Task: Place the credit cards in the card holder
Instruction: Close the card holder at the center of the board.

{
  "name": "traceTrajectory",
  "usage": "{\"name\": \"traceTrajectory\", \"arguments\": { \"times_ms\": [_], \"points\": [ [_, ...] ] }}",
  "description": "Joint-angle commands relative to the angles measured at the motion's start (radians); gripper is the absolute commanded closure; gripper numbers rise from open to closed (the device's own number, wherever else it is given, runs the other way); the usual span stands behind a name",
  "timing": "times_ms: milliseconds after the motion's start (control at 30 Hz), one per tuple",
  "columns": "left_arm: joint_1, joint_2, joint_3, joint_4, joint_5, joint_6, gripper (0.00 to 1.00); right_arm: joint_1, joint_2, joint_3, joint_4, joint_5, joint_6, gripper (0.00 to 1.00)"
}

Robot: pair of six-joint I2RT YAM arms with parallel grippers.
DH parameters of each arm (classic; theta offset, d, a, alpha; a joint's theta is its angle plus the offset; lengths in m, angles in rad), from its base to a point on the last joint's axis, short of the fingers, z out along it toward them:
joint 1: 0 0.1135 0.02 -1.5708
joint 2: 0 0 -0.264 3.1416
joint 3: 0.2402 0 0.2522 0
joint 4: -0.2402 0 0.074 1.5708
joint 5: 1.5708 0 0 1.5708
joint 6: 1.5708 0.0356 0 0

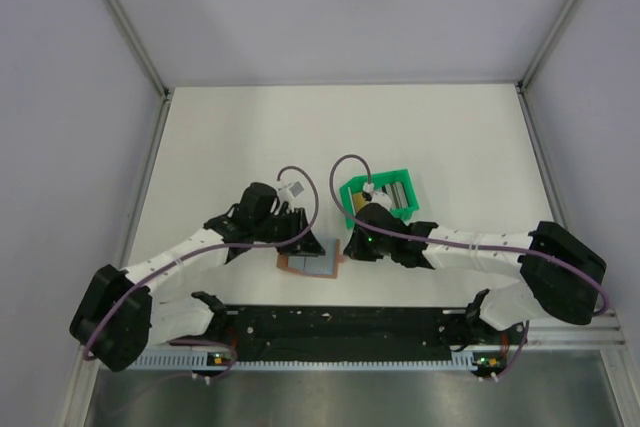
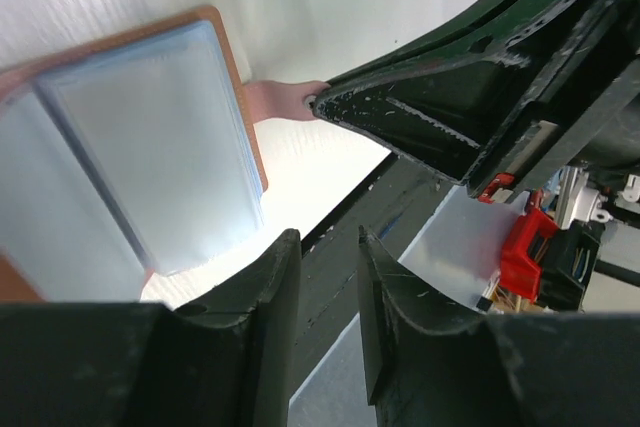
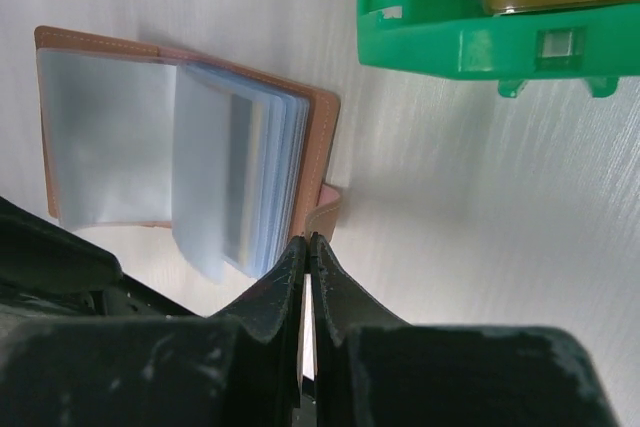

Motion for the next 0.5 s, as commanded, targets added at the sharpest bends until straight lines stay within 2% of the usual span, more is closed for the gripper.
{"name": "traceTrajectory", "arguments": {
  "times_ms": [0, 67, 167, 267, 333, 400, 467],
  "points": [
    [-0.041, 0.044, -0.018, 0.121, 0.036, -0.034, 0.69, 0.011, -0.022, -0.005, 0.002, 0.035, 0.018, 1.0],
    [-0.042, 0.019, -0.017, 0.112, 0.007, -0.029, 0.71, 0.009, -0.025, -0.007, -0.004, 0.041, 0.021, 1.0],
    [-0.042, -0.056, 0.027, -0.006, -0.117, 0.033, 0.68, 0.009, -0.028, -0.008, -0.007, 0.045, 0.021, 1.0],
    [-0.042, -0.125, 0.092, -0.217, -0.336, 0.064, 0.64, 0.009, -0.025, -0.007, -0.007, 0.041, 0.024, 1.0],
    [-0.042, -0.18, 0.1, -0.303, -0.491, 0.049, 0.54, 0.009, -0.022, -0.005, -0.009, 0.041, 0.024, 1.0],
    [-0.039, -0.231, 0.095, -0.363, -0.632, 0.032, 0.37, 0.011, -0.018, -0.004, -0.009, 0.041, 0.024, 1.0],
    [-0.029, -0.245, 0.081, -0.4, -0.705, 0.017, 0.24, 0.011, -0.015, -0.002, -0.009, 0.035, 0.024, 1.0]
  ]
}}
